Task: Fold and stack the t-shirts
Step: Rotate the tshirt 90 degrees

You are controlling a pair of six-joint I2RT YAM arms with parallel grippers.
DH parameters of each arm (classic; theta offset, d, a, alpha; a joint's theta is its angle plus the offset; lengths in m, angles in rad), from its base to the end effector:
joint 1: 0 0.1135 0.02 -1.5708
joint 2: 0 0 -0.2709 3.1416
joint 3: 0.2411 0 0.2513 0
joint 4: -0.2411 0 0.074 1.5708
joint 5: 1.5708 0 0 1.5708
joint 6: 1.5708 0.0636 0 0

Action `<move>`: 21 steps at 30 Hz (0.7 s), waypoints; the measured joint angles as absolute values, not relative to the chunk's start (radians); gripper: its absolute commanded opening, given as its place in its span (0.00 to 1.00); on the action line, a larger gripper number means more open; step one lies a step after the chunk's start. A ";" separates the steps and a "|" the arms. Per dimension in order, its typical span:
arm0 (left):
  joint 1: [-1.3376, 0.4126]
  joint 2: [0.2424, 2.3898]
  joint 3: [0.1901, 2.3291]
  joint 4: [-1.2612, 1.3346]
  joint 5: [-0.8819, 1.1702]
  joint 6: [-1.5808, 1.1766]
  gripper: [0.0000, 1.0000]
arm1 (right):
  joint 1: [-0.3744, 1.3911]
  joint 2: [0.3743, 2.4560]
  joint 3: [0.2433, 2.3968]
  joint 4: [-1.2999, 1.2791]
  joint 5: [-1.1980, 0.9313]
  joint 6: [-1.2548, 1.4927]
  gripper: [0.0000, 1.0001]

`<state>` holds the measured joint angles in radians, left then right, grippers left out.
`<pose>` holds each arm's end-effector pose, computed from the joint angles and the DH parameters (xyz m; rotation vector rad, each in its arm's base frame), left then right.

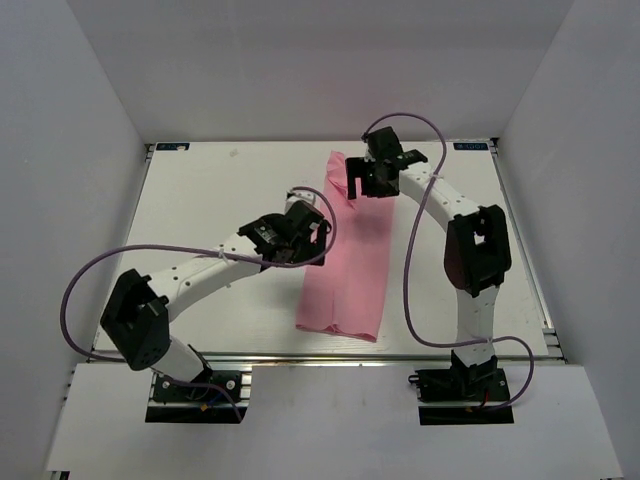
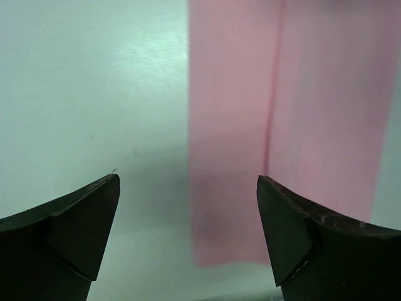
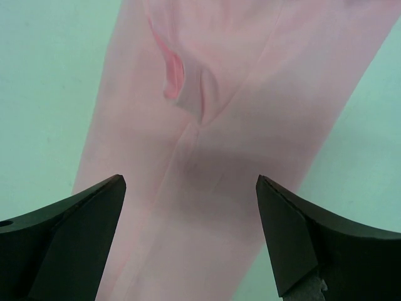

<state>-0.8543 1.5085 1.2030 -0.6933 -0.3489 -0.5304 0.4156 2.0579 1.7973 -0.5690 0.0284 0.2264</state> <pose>0.2307 -0.2318 0.2552 0.2734 2.4714 -0.1293 0.4499 0.1966 0.2465 -0.2150 2.4072 0.2637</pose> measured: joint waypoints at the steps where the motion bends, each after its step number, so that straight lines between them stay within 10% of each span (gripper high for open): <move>1: -0.825 1.507 1.185 -0.676 -0.364 -0.542 1.00 | 0.429 2.048 1.768 -0.570 0.043 0.235 0.90; 21: -0.513 1.489 1.004 -0.504 -0.080 -0.511 1.00 | 0.447 2.422 2.085 -0.681 0.126 0.311 0.90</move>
